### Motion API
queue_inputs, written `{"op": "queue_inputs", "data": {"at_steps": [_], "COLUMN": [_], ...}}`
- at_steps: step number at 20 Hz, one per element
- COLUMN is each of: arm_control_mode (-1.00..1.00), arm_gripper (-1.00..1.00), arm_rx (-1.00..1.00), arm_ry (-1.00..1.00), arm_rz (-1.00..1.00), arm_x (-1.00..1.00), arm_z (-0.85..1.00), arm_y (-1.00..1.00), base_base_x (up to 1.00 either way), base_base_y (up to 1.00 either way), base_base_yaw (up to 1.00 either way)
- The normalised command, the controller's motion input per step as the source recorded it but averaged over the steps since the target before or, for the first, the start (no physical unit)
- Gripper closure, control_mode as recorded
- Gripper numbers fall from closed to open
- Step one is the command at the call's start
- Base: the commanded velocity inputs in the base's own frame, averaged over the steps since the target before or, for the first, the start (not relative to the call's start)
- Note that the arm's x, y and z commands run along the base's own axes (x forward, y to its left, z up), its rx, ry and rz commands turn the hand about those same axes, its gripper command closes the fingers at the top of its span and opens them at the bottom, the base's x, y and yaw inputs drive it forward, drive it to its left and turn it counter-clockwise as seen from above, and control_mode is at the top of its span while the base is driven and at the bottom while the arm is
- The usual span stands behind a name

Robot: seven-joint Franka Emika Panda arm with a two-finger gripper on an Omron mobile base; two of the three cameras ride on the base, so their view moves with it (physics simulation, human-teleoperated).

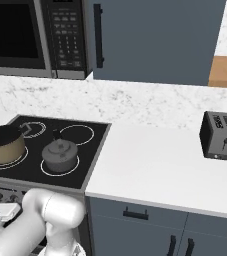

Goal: Pick the kettle from the counter and place it on a stove burner. Then turn the burner on.

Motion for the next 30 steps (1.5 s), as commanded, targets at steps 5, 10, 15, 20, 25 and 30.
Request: {"op": "queue_inputs", "data": {"at_steps": [5, 10, 15, 20, 25, 30], "arm_control_mode": [-1.00, -1.00, -1.00, -1.00, -1.00, -1.00], "arm_gripper": [-1.00, -1.00, 1.00, 1.00, 1.00, 1.00], "arm_rx": [0.00, 0.00, 0.00, 0.00, -0.04, -0.30], "arm_ry": [0.00, 0.00, 0.00, 0.00, 0.01, 0.12], "arm_rz": [0.00, 0.00, 0.00, 0.00, 0.00, 0.00], "arm_x": [0.07, 0.09, 0.04, 0.00, 0.00, 0.00], "arm_z": [-0.15, -0.01, 0.00, 0.00, 0.00, -0.13], "arm_y": [0.00, 0.00, 0.00, 0.00, 0.03, 0.39], "base_base_x": [0.00, 0.00, 0.00, 0.00, 0.00, 0.00], "base_base_y": [0.00, 0.00, 0.00, 0.00, 0.00, 0.00], "base_base_yaw": [0.00, 0.00, 0.00, 0.00, 0.00, 0.00]}}
